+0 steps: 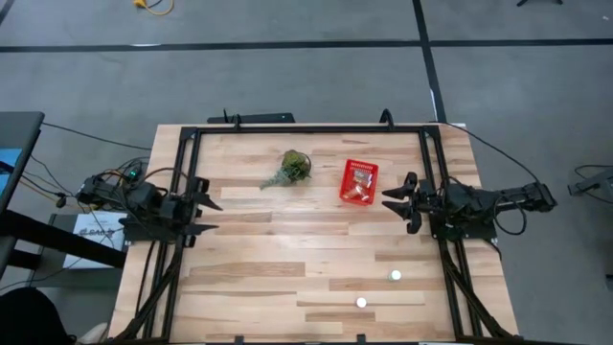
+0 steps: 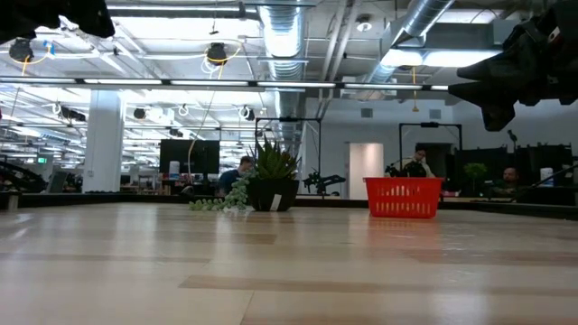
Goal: Pick and place pill bottles into a basket
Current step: Move the red basket to the center of the table
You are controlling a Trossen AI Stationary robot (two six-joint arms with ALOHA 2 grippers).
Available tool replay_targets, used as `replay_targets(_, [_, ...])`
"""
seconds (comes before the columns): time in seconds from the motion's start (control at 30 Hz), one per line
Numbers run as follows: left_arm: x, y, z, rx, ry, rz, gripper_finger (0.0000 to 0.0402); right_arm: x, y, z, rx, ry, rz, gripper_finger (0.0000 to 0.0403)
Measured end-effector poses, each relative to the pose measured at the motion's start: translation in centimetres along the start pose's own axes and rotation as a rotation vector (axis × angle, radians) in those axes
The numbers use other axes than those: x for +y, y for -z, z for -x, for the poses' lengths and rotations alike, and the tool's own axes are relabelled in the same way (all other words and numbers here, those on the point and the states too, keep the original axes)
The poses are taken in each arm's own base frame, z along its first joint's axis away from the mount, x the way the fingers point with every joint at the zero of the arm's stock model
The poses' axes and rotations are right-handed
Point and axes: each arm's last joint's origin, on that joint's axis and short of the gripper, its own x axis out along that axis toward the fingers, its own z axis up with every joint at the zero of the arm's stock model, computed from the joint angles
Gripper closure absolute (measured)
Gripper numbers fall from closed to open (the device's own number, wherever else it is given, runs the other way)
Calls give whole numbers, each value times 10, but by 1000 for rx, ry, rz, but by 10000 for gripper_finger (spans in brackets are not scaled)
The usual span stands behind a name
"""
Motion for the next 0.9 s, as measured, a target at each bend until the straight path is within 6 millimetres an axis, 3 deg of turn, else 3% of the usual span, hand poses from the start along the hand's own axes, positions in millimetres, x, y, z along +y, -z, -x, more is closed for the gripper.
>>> replay_targets(0.17, [-7,22,-1,-87,-21,2,210,0,0,0,0,0,0,244])
replay_targets(0.43, [-7,20,0,-100,-19,9,210,0,0,0,-2,0,-12,244])
replay_targets(0.9, [-14,45,1,177,20,172,210,-1,15,-10,160,56,-58,244])
